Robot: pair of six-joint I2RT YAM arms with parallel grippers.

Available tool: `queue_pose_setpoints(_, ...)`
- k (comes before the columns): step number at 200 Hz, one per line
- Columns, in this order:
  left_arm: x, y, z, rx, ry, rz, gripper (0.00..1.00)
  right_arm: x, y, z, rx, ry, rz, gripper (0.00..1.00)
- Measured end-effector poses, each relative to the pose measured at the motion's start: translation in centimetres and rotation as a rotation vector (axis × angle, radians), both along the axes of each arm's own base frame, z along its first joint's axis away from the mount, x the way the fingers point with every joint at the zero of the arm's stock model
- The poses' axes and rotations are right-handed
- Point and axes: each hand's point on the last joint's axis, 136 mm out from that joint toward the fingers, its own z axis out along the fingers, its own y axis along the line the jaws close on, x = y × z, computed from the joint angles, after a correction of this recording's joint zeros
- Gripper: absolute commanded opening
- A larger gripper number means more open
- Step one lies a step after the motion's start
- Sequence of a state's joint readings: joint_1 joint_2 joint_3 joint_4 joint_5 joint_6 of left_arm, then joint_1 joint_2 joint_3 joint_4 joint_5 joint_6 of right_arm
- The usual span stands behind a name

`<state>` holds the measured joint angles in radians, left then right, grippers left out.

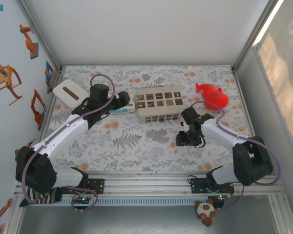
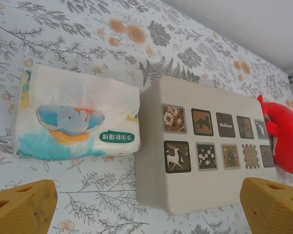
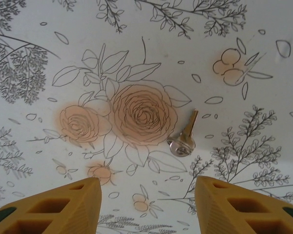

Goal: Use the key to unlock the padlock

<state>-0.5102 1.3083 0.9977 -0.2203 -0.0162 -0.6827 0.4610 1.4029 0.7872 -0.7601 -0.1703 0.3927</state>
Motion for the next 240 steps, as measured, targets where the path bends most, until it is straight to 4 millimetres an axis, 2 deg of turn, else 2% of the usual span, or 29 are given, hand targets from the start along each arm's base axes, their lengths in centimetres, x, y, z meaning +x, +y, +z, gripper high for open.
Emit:
queue_pose_setpoints(39,-0.1,0.1,-0.1,0.002,0.005,0.000,0.96,0.9,0.0,-1.1,-0.048,-0.003,0.034,0.52)
queue_pose_setpoints(89,0.0,0.2,-0.1,0.002,0.006,0.002,0.96,1.1,0.2,-2.4,-0.082,0.012,0.063,0.51)
queue_pose_setpoints(178,0.0,0.4,-0.3,0.001,0.017,0.003,0.96,1.0,0.6,-2.2,-0.104,0.003,0.104,0.31)
queue_pose_setpoints(240,-0.1,0.5,-0.5,0.004,0.025,0.004,0.96,0.8,0.7,-2.1,-0.137,0.003,0.129,0.24)
